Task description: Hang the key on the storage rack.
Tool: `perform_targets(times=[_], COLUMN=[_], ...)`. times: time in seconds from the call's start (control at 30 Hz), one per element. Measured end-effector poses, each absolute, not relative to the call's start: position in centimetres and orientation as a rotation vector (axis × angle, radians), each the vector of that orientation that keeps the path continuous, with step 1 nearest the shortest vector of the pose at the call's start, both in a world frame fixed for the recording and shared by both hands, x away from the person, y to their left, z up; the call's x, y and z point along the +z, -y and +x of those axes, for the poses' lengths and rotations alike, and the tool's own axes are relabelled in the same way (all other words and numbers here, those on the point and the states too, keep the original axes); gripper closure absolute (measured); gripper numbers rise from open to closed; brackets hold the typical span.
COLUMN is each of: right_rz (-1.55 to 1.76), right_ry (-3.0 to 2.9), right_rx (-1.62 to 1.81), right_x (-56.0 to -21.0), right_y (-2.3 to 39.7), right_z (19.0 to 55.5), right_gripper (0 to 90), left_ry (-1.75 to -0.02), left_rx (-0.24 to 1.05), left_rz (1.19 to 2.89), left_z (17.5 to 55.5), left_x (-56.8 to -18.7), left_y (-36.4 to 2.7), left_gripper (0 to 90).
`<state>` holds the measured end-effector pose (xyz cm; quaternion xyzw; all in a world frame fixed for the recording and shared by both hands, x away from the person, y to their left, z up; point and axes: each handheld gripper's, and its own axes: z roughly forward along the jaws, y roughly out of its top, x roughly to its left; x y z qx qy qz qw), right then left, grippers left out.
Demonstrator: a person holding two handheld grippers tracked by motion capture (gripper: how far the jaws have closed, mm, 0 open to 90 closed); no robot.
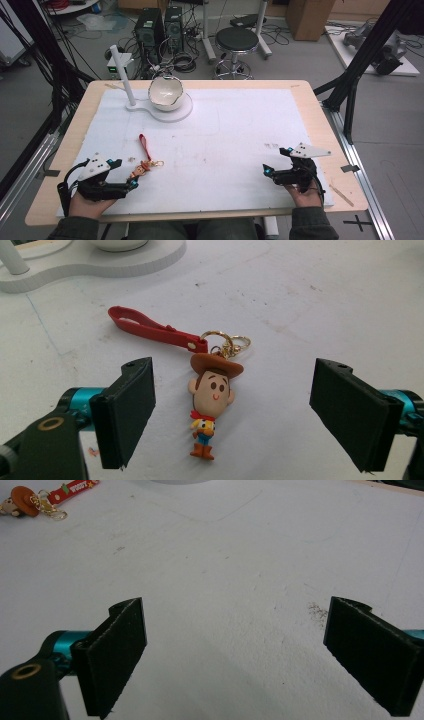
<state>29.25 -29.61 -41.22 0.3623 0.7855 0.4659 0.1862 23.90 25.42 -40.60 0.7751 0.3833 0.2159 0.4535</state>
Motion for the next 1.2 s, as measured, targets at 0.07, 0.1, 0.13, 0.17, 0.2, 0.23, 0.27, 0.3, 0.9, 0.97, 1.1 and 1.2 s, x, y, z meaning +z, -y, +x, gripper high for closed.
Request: perform_targets(times=[0.07,0.1,0.13,0.17,0.2,0.23,0.27,0.3,0.9,0.97,1.1,1.2], right_rz=[1.032,1.032,1.032,1.038,1.038,1.043,1.037,1.043,1.017,1.023,1.030,1.020], right_ry=[-2.213,-2.211,-2.205,-2.202,-2.198,-2.197,-2.199,-2.203,-2.206,-2.199,-2.197,-2.196], right_rx=[1.324,1.326,1.328,1.331,1.335,1.335,1.332,1.333,1.329,1.329,1.329,1.331], right_x=[-41.25,-41.23,-41.19,-41.16,-41.15,-41.16,-41.19,-41.19,-41.05,-41.04,-41.03,-41.01], right_y=[29.66,29.69,29.72,29.77,29.81,29.83,29.89,29.89,29.60,29.66,29.67,29.63], right_z=[29.17,29.12,29.08,29.06,29.06,29.02,29.02,28.96,28.67,28.64,28.65,28.67], right_gripper=[9.1,9.1,9.1,9.1,9.1,9.1,9.1,9.1,9.1,9.1,9.1,9.1], left_ry=[-0.945,-0.941,-0.942,-0.939,-0.942,-0.942,-0.938,-0.937,-0.924,-0.926,-0.931,-0.934], left_rx=[0.535,0.539,0.537,0.536,0.537,0.537,0.540,0.541,0.527,0.528,0.537,0.537], left_rz=[1.911,1.912,1.910,1.913,1.909,1.909,1.915,1.914,1.915,1.917,1.910,1.903], left_z=[23.87,23.84,23.80,23.82,23.84,23.84,23.90,23.90,23.57,23.51,23.42,23.37], left_x=[-40.59,-40.57,-40.56,-40.53,-40.52,-40.52,-40.48,-40.48,-40.08,-39.97,-39.83,-39.69], left_y=[-25.35,-25.28,-25.21,-25.19,-25.11,-25.11,-25.08,-25.02,-25.04,-24.96,-24.94,-25.02], left_gripper=[18.7,18.7,18.7,18.7,18.7,18.7,18.7,18.7,21.6,23.3,24.1,25.8])
